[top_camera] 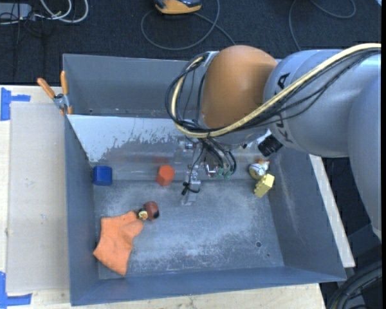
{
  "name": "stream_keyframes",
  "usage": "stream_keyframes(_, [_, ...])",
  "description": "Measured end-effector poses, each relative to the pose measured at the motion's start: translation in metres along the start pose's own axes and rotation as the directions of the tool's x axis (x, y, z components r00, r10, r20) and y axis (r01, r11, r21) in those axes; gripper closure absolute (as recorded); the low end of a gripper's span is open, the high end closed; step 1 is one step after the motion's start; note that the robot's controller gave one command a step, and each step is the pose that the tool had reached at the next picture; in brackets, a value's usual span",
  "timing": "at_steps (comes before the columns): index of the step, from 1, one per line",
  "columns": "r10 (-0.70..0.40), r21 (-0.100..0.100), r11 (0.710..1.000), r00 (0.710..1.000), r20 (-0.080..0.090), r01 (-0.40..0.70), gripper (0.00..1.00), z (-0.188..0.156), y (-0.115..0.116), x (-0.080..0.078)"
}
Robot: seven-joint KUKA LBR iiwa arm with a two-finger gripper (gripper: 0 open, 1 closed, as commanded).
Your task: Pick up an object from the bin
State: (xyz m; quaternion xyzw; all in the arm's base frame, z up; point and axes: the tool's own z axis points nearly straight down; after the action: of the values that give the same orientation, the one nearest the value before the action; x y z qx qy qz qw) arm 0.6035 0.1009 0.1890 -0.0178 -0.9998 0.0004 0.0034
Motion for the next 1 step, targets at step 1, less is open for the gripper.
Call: stream_keyframes(1, [-0.023,-0.003,1.000,1.000,0.007,0.023,0.00,0.0411,0.0211,0.0049])
